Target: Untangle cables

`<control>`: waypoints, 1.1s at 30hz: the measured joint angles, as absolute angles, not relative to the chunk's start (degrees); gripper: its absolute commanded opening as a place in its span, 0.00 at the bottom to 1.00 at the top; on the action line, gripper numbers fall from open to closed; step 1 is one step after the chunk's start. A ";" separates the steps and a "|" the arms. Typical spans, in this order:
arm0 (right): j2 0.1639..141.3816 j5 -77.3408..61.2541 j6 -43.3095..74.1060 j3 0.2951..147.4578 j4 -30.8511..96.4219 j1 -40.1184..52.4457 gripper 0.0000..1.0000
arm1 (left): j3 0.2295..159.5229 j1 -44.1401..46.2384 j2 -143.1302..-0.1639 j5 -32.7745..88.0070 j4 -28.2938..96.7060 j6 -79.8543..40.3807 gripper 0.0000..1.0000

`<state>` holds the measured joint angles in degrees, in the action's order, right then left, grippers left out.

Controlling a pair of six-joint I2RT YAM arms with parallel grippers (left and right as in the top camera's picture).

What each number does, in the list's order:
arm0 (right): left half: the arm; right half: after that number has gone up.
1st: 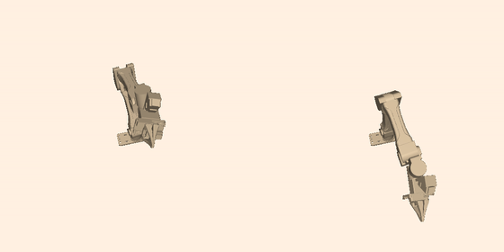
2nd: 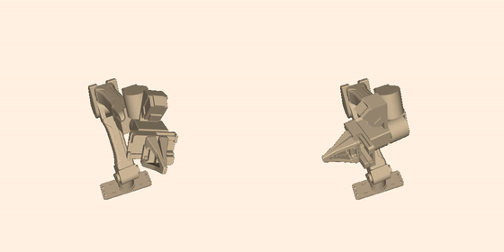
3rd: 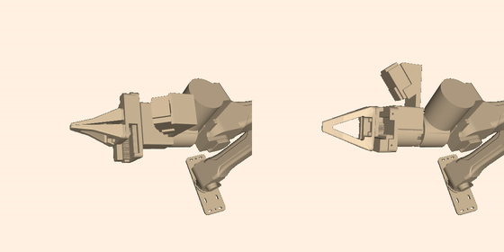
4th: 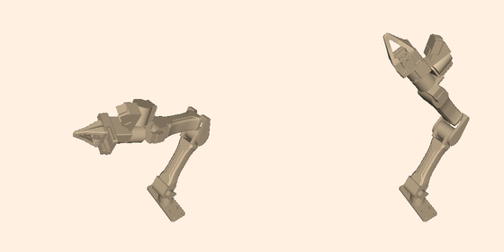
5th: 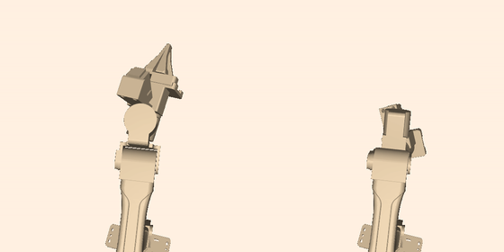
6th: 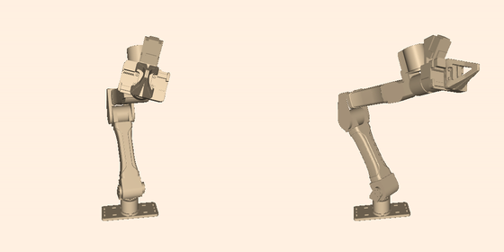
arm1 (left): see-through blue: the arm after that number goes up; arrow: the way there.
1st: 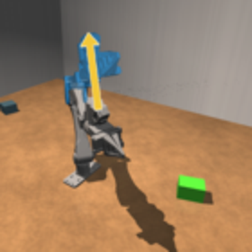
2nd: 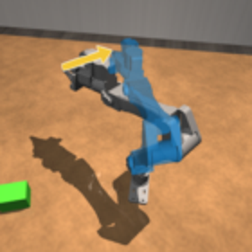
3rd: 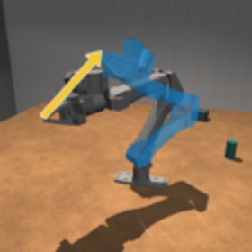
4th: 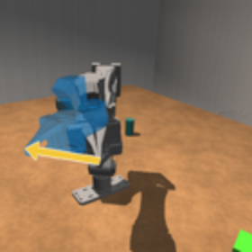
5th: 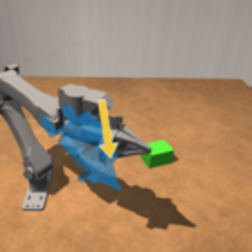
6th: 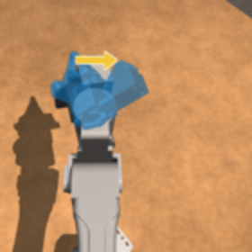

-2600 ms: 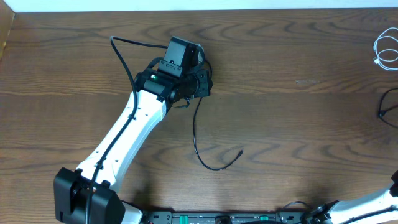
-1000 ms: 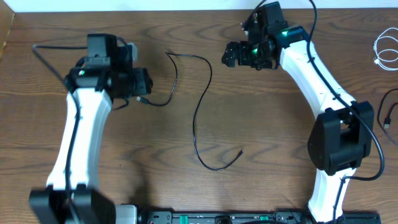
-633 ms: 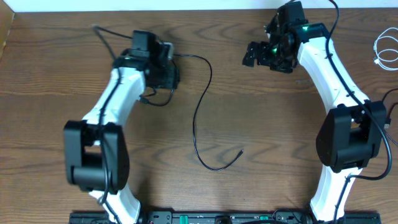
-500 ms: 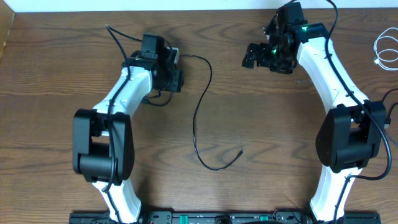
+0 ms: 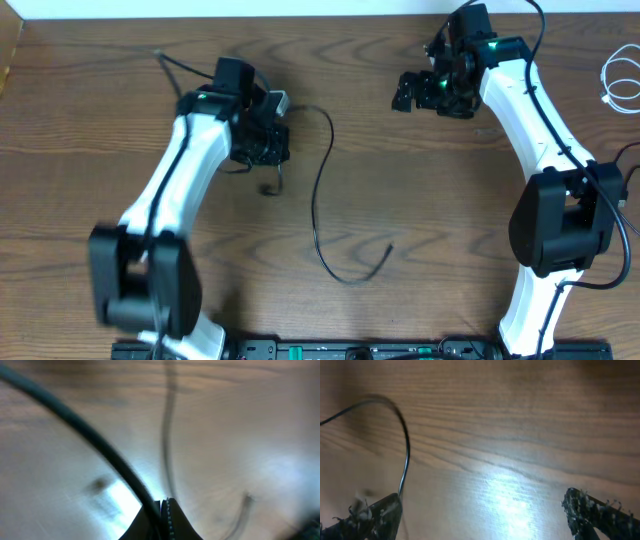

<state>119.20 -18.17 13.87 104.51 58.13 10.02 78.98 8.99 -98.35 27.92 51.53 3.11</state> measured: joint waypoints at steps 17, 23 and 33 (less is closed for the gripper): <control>119.20 -19.27 12.80 104.51 63.90 8.88 0.99 | 75.24 26.00 -109.43 35.92 54.26 1.50 0.43; 119.20 -20.38 12.73 104.40 66.28 9.52 0.99 | 82.56 24.86 -108.31 36.51 70.37 6.26 0.83; 119.20 -23.33 12.75 101.08 65.58 17.15 0.99 | 92.88 17.58 -92.68 32.42 79.00 9.72 0.91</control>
